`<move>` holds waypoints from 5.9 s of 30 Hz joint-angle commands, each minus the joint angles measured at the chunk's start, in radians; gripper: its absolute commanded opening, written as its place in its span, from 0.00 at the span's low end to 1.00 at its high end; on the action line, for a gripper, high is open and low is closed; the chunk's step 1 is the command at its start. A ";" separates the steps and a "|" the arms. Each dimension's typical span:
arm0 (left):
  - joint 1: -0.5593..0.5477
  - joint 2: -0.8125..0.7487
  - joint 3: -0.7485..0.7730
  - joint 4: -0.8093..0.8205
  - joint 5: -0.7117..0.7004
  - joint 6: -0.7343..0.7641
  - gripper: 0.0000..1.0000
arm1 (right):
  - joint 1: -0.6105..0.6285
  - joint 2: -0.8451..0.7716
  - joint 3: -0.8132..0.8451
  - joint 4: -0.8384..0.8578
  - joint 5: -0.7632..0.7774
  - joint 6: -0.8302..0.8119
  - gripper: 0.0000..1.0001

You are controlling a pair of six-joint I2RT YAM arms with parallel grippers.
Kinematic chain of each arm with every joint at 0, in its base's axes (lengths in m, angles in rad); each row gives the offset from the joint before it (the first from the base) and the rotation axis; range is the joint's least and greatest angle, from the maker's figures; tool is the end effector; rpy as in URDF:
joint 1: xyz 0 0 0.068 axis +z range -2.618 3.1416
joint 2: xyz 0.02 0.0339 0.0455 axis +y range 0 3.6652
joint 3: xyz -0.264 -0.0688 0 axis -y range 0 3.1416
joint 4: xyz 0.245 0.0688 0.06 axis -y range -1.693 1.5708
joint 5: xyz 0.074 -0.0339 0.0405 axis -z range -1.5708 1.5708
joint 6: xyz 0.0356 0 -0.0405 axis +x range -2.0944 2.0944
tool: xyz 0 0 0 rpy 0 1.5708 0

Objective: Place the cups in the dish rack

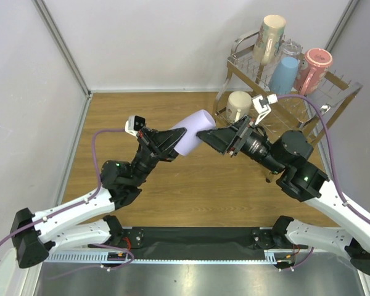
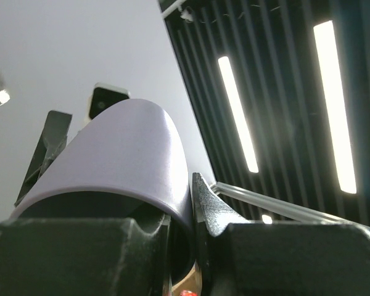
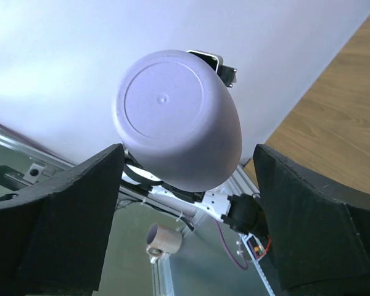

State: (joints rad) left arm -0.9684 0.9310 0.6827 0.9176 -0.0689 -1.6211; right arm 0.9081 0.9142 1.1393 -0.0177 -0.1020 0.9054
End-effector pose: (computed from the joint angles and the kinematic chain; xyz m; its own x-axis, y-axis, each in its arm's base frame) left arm 0.1156 -0.1638 0.3912 -0.8081 -0.5833 0.0821 0.3113 -0.5412 -0.7811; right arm 0.1149 0.1531 0.4583 -0.5870 0.5199 -0.6206 -0.6217 0.2017 0.7569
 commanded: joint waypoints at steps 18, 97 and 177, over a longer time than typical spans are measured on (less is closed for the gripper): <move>-0.069 0.080 0.083 0.201 -0.031 0.015 0.00 | 0.009 -0.044 0.034 0.048 0.096 -0.031 0.87; 0.003 -0.008 0.736 -1.889 -0.249 1.190 0.99 | -0.446 0.307 0.734 -0.584 0.791 -0.714 0.00; 0.315 0.045 0.713 -1.890 -0.016 1.477 1.00 | -0.854 0.420 0.632 -0.679 0.693 -0.695 0.84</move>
State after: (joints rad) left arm -0.6540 0.9745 1.3476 -0.9718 -0.1165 -0.1242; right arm 0.0597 1.3766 1.7798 -0.6514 0.5812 0.2073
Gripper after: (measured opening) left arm 0.996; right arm 0.796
